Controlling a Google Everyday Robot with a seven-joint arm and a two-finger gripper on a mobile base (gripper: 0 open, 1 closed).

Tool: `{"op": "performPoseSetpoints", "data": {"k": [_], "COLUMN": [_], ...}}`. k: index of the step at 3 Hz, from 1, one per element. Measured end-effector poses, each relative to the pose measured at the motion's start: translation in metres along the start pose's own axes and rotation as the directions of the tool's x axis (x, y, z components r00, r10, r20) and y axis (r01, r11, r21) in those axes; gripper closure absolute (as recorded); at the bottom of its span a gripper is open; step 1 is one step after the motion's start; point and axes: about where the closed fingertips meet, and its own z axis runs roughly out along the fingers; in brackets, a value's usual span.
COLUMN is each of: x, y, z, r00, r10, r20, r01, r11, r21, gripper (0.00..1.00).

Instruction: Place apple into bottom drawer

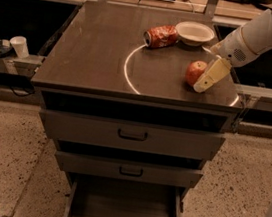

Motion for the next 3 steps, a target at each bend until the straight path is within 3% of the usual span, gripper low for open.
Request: {"op": "performPoseSetpoints", "data": {"k": [1,3], "x": [0.0013,0.0013], "y": [-0.0017,-0.0017], "z": [0.0011,0.0011], "r00": [0.997,0.997], "r10": [0.027,0.027], "r20": [0.067,0.067], "r01": [-0.027,-0.027], "r11": [0.9996,0.9996], "r21": [-0.004,-0.004], "gripper": [0.33,0.80]}}
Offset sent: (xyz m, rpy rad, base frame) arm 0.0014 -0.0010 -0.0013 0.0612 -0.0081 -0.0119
